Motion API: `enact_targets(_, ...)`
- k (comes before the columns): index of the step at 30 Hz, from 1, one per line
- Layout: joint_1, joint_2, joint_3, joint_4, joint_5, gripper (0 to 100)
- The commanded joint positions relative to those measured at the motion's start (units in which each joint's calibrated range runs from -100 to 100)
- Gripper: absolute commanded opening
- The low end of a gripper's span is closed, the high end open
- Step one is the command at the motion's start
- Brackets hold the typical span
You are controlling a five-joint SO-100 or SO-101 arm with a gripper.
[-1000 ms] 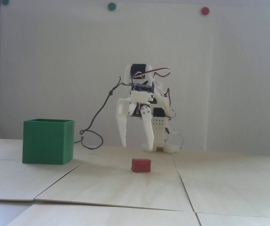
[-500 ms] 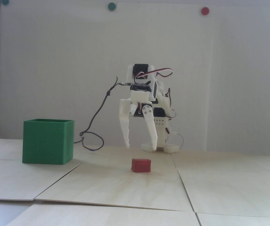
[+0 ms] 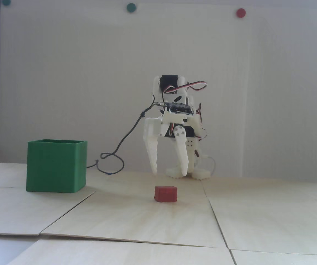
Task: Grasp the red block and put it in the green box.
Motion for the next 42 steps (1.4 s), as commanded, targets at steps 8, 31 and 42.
enact_targets(8,-0.3,-3.4,6.8,-10.3,0.7,26)
enact_targets(31,-0.7,-4.1,11.3,-9.0,5.6,26)
enact_targets(42,-0.7,-10.1,11.3,-3.9,5.4,26)
